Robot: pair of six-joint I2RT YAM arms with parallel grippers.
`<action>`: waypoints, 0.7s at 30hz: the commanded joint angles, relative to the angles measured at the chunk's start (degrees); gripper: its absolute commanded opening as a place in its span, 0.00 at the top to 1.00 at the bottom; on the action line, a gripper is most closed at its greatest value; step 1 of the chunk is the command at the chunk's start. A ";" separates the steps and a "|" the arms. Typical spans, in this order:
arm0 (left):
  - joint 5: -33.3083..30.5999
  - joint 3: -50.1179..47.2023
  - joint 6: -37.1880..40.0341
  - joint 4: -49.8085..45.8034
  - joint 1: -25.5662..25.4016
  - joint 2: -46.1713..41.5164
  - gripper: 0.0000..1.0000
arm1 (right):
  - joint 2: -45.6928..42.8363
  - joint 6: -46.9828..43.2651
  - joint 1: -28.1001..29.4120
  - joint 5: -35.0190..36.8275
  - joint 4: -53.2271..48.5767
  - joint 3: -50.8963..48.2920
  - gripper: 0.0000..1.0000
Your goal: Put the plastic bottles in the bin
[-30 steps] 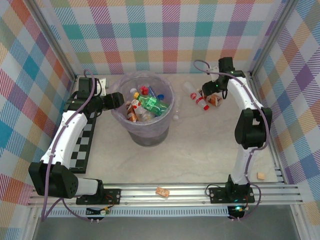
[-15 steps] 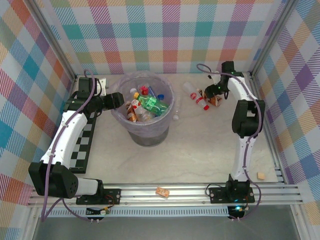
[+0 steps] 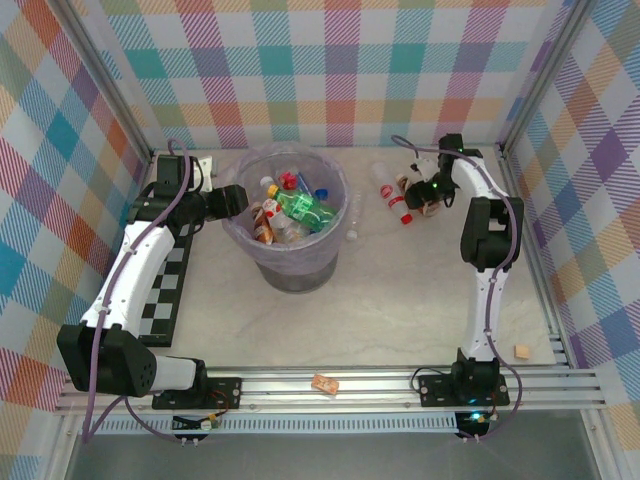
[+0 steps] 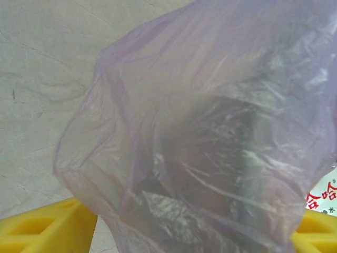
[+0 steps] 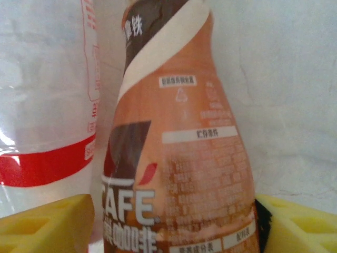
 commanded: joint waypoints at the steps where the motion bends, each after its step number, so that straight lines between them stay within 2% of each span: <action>1: -1.07 -0.56 1.17 -2.44 0.83 0.63 0.29 | -1.27 1.00 -1.04 -3.16 -1.69 0.61 0.32; 5: -1.07 -0.60 1.13 -2.41 0.84 0.51 0.29 | -4.36 1.40 -1.33 -1.98 -1.29 -1.10 0.36; 8: -1.07 -0.50 1.13 -2.38 0.84 0.53 0.29 | -7.32 2.21 -1.39 -1.68 -0.80 -2.40 0.43; 14: -1.07 -0.54 1.15 -2.43 0.84 0.22 0.29 | -13.65 4.90 -1.49 0.60 -2.20 -3.43 0.43; 21: -0.73 -0.56 1.04 -2.19 0.80 0.05 0.30 | -27.54 12.06 -0.69 -3.67 -3.07 -7.72 0.43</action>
